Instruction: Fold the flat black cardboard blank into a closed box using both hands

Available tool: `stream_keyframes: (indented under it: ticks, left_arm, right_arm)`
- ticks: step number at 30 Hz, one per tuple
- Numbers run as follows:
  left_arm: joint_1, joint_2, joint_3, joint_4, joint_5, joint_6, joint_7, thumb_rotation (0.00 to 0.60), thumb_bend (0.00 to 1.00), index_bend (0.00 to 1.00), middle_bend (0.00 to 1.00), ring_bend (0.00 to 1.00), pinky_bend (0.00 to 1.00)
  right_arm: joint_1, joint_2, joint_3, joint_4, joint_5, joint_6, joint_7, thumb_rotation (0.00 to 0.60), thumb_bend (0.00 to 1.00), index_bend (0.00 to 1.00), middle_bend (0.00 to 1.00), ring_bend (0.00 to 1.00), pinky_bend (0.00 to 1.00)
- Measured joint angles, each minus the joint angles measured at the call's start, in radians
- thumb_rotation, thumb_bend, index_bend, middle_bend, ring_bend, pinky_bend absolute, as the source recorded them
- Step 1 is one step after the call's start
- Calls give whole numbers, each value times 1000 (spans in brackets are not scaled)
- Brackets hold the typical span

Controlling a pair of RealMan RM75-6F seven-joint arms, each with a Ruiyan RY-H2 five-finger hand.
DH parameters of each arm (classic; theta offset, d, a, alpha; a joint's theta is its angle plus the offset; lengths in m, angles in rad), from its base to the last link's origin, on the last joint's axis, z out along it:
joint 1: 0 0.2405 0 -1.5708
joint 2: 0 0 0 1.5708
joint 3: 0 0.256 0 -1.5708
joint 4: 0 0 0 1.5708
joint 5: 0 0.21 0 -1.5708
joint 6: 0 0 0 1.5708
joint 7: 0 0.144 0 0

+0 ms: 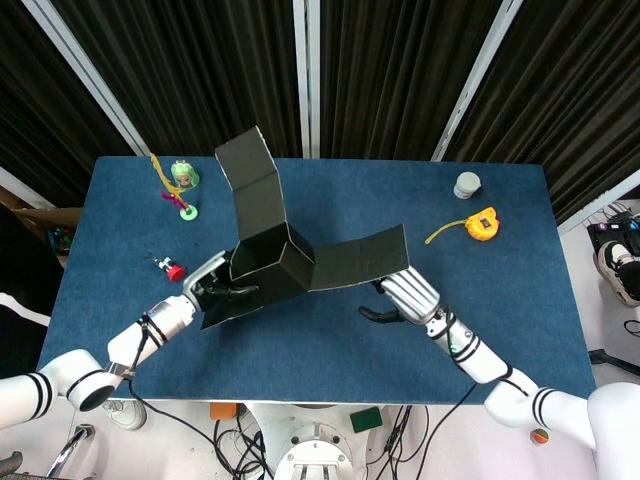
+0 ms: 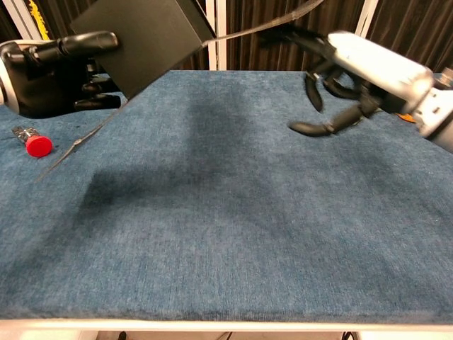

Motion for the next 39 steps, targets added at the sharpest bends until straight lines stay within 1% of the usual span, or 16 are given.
stream_keyframes:
  ticks: [1, 4, 10, 14, 17, 21, 26, 27, 33, 37, 39]
  left_arm:
    - [-2, -3, 2, 4, 1, -3, 14, 600, 136, 254, 252, 530, 894]
    - [-7, -10, 11, 10, 9, -7, 57, 600, 135, 249, 248, 530, 894]
    - [-20, -20, 39, 14, 41, -12, 146, 600, 135, 244, 244, 529, 894]
    - [-32, -30, 45, 17, 44, -19, 188, 600, 134, 244, 244, 529, 894]
    - [-39, -38, 45, 18, 31, -28, 214, 600, 135, 244, 244, 529, 894]
    - [-44, -42, 45, 20, 16, -37, 238, 600, 134, 244, 244, 529, 893]
    - [-44, -45, 48, 24, 4, -41, 272, 600, 135, 244, 244, 529, 893]
    - [-43, -47, 48, 25, 2, -41, 282, 600, 135, 244, 244, 529, 893]
    - [-40, -63, 50, 34, -9, -42, 375, 600, 135, 244, 244, 527, 893]
    - [-38, -75, 48, 35, -18, -41, 443, 600, 135, 244, 242, 526, 893]
    - [-37, -79, 48, 36, -21, -41, 468, 600, 135, 244, 241, 525, 893]
  right_arm:
    - [8, -7, 19, -12, -2, 10, -23, 600, 247, 0, 128, 660, 1000]
    - [17, -17, 50, -27, -6, 43, -66, 600, 226, 0, 140, 674, 1000]
    - [33, -26, 87, -40, -20, 87, -147, 600, 187, 0, 164, 683, 1000]
    - [48, -40, 104, -36, -32, 102, -198, 600, 176, 20, 182, 688, 1000]
    - [62, -58, 106, -25, -42, 101, -227, 600, 176, 41, 196, 690, 1000]
    - [73, -77, 96, 3, -59, 95, -258, 600, 172, 104, 226, 703, 1000]
    - [89, -111, 84, 68, -93, 113, -292, 600, 113, 253, 301, 724, 1000]
    - [92, -119, 84, 81, -99, 123, -295, 600, 106, 266, 306, 726, 1000]
    - [122, -175, 87, 158, -127, 160, -324, 600, 80, 376, 365, 746, 1000]
    - [139, -197, 83, 196, -133, 158, -350, 600, 74, 475, 409, 753, 1000]
    - [143, -199, 78, 202, -132, 147, -356, 600, 63, 501, 414, 753, 1000]
